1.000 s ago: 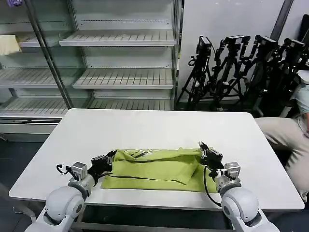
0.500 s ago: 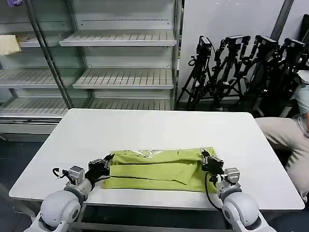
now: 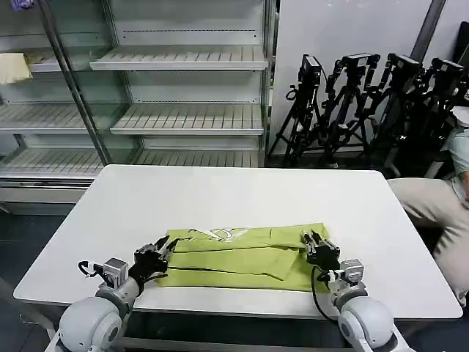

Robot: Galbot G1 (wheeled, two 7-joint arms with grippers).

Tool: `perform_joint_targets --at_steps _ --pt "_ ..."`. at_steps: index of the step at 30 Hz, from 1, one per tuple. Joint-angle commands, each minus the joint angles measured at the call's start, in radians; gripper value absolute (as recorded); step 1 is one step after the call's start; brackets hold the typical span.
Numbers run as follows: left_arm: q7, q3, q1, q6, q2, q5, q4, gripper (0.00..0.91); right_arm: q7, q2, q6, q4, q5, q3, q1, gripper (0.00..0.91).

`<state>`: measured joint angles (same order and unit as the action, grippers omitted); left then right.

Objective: Fold and organize the clothes.

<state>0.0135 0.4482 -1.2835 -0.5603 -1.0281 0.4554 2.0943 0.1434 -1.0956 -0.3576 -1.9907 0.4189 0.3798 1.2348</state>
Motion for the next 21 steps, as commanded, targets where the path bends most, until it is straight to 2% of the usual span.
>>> perform_joint_targets --at_steps 1,7,21 --pt "0.076 0.001 -0.021 -0.016 -0.004 0.020 0.068 0.907 -0.003 0.011 0.009 -0.093 -0.017 0.074 0.072 0.907" --pt "0.261 -0.080 -0.016 -0.017 -0.047 0.071 0.011 0.907 -0.004 0.016 0.022 -0.153 -0.023 0.124 0.155 0.907" --pt "0.379 -0.107 0.026 -0.017 -0.103 0.218 -0.040 0.907 -0.001 0.009 0.025 -0.131 -0.047 0.104 0.134 0.907"
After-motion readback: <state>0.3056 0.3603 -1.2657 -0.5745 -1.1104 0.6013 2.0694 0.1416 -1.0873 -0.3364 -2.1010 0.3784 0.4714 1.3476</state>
